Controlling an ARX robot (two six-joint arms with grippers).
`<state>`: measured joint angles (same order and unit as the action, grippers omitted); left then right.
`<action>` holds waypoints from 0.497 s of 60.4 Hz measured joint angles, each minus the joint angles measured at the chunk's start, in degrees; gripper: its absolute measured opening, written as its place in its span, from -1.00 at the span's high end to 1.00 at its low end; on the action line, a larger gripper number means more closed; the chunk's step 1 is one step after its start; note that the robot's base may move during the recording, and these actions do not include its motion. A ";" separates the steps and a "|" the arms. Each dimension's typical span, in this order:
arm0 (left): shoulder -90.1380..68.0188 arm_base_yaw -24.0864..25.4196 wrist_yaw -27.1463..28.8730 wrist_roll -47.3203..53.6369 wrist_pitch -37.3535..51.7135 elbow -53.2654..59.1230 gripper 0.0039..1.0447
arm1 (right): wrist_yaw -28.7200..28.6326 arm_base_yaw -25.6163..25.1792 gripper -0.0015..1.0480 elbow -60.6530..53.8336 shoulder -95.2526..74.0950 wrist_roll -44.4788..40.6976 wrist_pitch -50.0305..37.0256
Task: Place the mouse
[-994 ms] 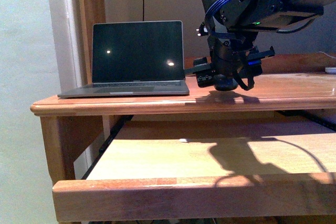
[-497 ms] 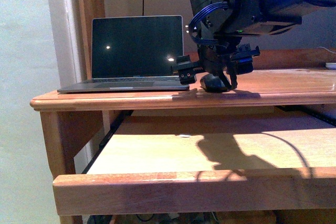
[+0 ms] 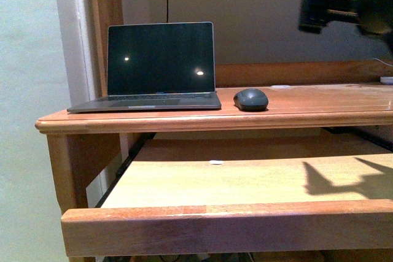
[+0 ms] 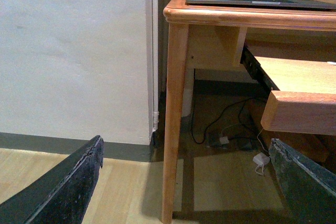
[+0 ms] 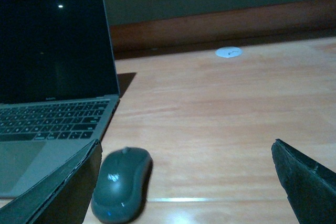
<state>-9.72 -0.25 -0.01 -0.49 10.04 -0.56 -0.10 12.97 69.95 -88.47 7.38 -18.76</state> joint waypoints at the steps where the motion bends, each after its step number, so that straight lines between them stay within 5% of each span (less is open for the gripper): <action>1: 0.00 0.00 0.00 0.00 0.00 0.00 -0.86 | -0.70 -0.37 -0.86 -1.22 0.77 0.04 -0.20; 15: 0.81 0.00 0.00 0.09 -0.87 0.00 -0.83 | -14.67 -9.75 -0.86 -25.94 18.88 0.02 -3.37; 18: 6.73 0.00 0.00 0.09 -8.74 -0.02 -0.56 | -18.80 -13.57 -0.86 -31.95 24.48 -0.35 -3.74; 30: 9.35 0.00 0.00 0.09 -9.94 -0.02 0.22 | -30.97 -20.72 -0.86 -43.69 33.51 -3.50 -3.04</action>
<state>-0.36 -0.25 -0.01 -0.40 0.10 -0.58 -31.07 -7.75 26.26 -54.96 3.88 -21.80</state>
